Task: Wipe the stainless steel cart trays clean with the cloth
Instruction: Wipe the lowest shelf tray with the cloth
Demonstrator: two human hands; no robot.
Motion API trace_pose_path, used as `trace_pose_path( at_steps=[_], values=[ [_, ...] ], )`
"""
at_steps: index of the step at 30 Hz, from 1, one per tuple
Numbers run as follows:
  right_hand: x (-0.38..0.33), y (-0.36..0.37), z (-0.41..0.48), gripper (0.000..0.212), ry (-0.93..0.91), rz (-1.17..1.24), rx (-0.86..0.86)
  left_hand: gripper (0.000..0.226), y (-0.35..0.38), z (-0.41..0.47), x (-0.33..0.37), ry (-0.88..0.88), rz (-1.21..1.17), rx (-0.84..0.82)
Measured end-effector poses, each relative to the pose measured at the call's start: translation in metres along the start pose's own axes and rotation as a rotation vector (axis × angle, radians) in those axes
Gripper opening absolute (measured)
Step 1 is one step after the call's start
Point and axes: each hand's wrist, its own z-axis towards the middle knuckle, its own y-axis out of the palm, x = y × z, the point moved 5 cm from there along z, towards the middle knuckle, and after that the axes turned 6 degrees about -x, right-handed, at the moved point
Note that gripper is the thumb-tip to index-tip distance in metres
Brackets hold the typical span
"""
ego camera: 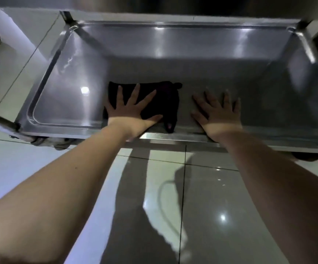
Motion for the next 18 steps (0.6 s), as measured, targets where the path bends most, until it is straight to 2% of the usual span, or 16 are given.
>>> trace_pose_path(
  at_steps=[3,6,8,10,12,14,18],
  values=[
    [-0.004,-0.003,-0.002,0.06,-0.022,0.014,0.003,0.074,-0.008,-0.009,-0.07,-0.132,-0.03,-0.006],
    [0.015,-0.011,-0.002,0.059,-0.055,0.033,0.033,0.075,-0.008,-0.011,-0.091,-0.159,-0.007,-0.01],
    [0.054,-0.015,-0.005,0.056,0.031,0.032,0.053,0.073,-0.008,-0.01,-0.088,-0.142,-0.008,-0.009],
    [0.095,-0.014,-0.009,0.056,0.145,0.055,-0.006,0.067,-0.01,-0.012,-0.085,-0.135,-0.001,-0.004],
    [0.114,-0.008,-0.013,0.056,0.189,0.053,-0.067,0.063,-0.008,-0.015,-0.076,-0.147,0.025,0.006],
    [0.112,-0.005,-0.015,0.056,0.19,0.048,-0.053,0.064,-0.005,-0.016,-0.054,-0.154,0.051,-0.009],
    [0.107,-0.006,-0.015,0.055,0.19,0.059,-0.031,0.07,0.002,-0.006,0.039,-0.087,0.058,-0.026]
  ],
)
